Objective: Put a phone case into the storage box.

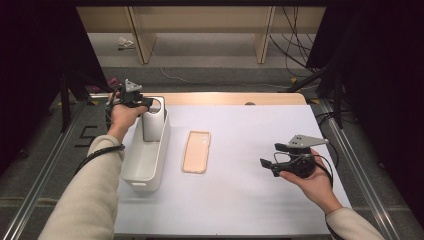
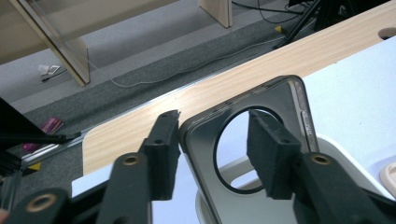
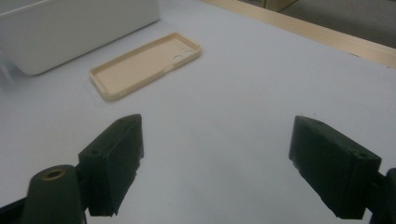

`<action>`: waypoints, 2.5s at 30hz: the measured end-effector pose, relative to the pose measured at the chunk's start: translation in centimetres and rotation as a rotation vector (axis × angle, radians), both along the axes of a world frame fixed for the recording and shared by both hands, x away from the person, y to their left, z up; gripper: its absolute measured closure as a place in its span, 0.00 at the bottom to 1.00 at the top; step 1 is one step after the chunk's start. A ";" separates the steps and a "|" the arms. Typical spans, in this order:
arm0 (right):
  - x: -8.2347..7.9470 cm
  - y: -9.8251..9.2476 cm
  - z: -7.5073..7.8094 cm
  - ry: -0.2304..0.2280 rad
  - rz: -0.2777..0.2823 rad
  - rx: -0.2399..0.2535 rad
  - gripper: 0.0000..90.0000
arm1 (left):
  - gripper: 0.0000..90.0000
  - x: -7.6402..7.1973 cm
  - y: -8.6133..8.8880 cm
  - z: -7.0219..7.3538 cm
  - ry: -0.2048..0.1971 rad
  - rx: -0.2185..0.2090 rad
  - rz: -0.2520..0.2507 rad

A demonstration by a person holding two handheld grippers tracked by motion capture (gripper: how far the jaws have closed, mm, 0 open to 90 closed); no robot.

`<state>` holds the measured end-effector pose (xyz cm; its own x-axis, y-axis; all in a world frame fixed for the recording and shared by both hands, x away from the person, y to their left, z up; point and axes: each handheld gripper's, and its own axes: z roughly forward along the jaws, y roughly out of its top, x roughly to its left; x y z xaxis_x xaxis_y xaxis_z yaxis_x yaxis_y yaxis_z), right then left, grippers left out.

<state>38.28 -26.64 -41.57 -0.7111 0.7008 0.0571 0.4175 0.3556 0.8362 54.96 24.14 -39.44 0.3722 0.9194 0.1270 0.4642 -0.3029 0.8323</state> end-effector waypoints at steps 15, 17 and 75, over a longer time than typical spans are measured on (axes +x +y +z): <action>0.0 0.0 0.0 -0.001 -0.002 -0.001 0.21 | 0.23 -2.4 -0.3 1.4 0.000 -0.047 -0.024; 0.0 0.0 0.1 -0.003 -0.003 0.001 0.21 | 0.21 -3.1 -0.5 1.4 0.000 -0.086 -0.049; 0.3 -0.6 0.5 -0.014 -0.024 0.032 0.18 | 0.02 -20.1 -6.9 -2.0 -0.003 -0.114 -0.340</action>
